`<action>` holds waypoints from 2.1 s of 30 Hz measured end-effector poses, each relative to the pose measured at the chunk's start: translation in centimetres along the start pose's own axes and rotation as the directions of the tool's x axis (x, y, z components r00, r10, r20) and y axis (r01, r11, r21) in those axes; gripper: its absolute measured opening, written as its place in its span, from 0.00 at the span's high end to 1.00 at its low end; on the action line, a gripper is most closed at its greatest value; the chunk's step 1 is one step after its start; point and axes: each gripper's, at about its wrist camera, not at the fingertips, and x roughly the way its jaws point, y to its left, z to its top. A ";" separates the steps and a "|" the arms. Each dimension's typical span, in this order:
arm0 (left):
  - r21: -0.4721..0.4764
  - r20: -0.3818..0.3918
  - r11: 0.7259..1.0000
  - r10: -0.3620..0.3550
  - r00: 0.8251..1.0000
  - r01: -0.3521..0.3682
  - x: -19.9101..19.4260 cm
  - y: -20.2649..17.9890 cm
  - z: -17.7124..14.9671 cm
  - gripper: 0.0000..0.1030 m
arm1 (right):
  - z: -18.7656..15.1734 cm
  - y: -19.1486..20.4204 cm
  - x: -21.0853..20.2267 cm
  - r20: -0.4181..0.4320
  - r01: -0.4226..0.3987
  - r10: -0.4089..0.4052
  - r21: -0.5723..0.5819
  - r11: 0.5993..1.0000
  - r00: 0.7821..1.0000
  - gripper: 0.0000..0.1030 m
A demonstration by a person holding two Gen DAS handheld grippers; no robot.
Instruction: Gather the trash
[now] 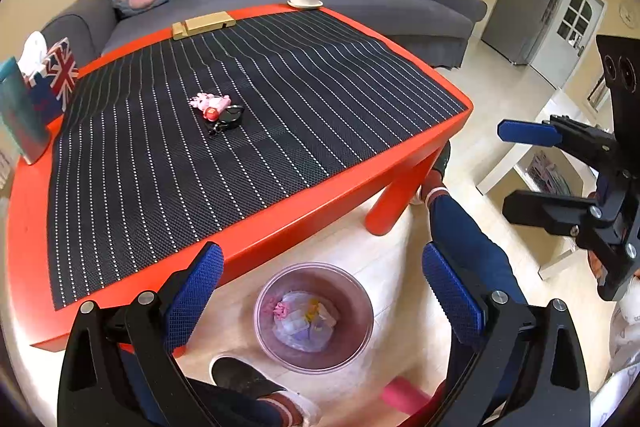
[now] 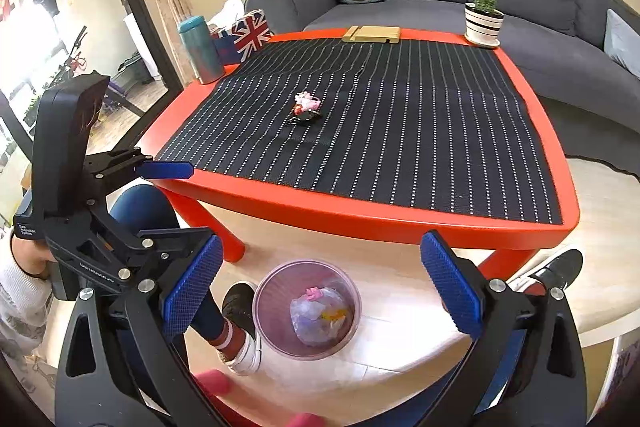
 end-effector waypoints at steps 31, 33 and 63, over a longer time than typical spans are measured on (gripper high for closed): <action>0.007 0.078 0.997 0.080 0.994 -0.081 -3.2 10.0 4.7 0.07 | 9.8 4.8 8.8 -0.054 -0.004 -0.008 -0.229 0.973 0.998 0.05; 0.005 0.080 0.996 0.086 0.993 -0.087 -3.3 10.7 5.0 0.07 | 10.7 4.8 10.0 -0.070 -0.014 -0.003 -0.248 0.969 0.998 0.06; -0.036 0.067 0.997 0.072 0.995 -0.070 -1.6 14.4 5.3 0.07 | 13.4 4.0 22.5 -0.289 -0.068 -0.043 -0.362 0.930 0.957 0.54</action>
